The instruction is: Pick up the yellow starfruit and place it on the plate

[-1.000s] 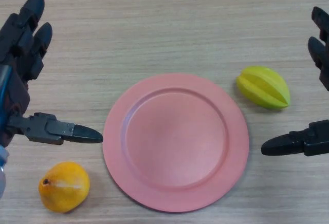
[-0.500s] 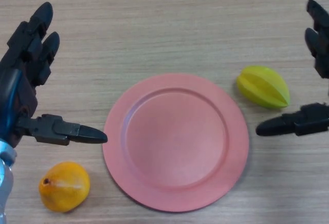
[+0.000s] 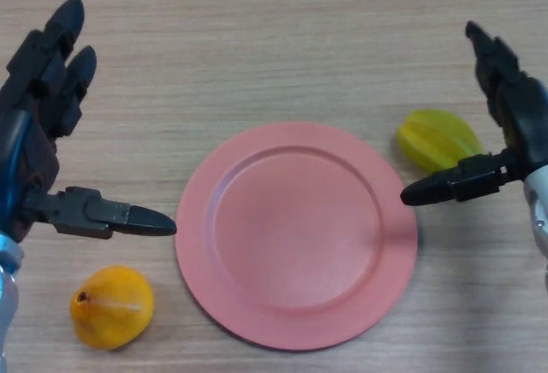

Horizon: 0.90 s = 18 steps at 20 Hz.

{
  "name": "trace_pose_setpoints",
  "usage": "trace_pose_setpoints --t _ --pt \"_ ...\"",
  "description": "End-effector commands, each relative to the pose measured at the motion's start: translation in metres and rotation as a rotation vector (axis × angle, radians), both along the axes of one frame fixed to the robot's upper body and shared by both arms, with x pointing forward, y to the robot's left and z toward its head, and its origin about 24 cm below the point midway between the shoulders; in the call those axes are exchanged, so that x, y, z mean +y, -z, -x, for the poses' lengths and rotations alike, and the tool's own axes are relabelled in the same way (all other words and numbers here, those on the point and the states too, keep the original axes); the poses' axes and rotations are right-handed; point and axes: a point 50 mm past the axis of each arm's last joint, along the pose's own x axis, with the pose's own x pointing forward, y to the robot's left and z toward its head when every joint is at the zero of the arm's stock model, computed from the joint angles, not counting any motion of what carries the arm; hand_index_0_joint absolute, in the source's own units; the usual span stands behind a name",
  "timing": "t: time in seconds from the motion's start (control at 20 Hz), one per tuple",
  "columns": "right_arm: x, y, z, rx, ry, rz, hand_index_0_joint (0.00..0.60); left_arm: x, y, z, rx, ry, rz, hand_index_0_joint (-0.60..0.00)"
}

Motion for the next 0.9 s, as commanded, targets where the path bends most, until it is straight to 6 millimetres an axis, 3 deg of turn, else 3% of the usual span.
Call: trace_pose_setpoints --t 0.05,0.3,0.35,0.5,0.55,0.6,0.7,0.9 --pt "-0.006 -0.044 -0.012 -0.273 0.026 0.045 0.000 0.016 -0.038 0.017 -0.249 -0.044 -0.031 0.000" --pt "-0.005 -0.030 -0.027 -0.263 0.011 0.074 0.000 0.023 -0.039 0.021 -0.251 -0.064 -0.050 0.000" --pt "-0.004 -0.029 -0.030 -0.256 0.006 0.071 0.049 0.025 -0.039 0.022 -0.254 -0.072 -0.048 0.000" --pt "-0.002 -0.024 -0.033 -0.242 -0.004 0.091 0.400 0.027 -0.038 0.024 -0.254 -0.080 -0.048 0.000" --pt "0.001 -0.016 -0.035 -0.225 -0.036 0.204 0.543 0.030 -0.037 0.026 -0.244 -0.086 -0.054 0.000" --pt "0.002 -0.011 -0.036 -0.219 -0.066 0.303 0.600 0.032 -0.036 0.027 -0.239 -0.089 -0.059 0.000" --pt "0.000 -0.010 -0.037 -0.250 -0.071 0.399 0.600 0.033 -0.036 0.027 -0.234 -0.092 -0.051 0.000" --pt "-0.001 -0.020 -0.034 -0.222 -0.054 0.209 0.600 0.033 -0.035 0.027 -0.220 -0.092 -0.050 0.000"
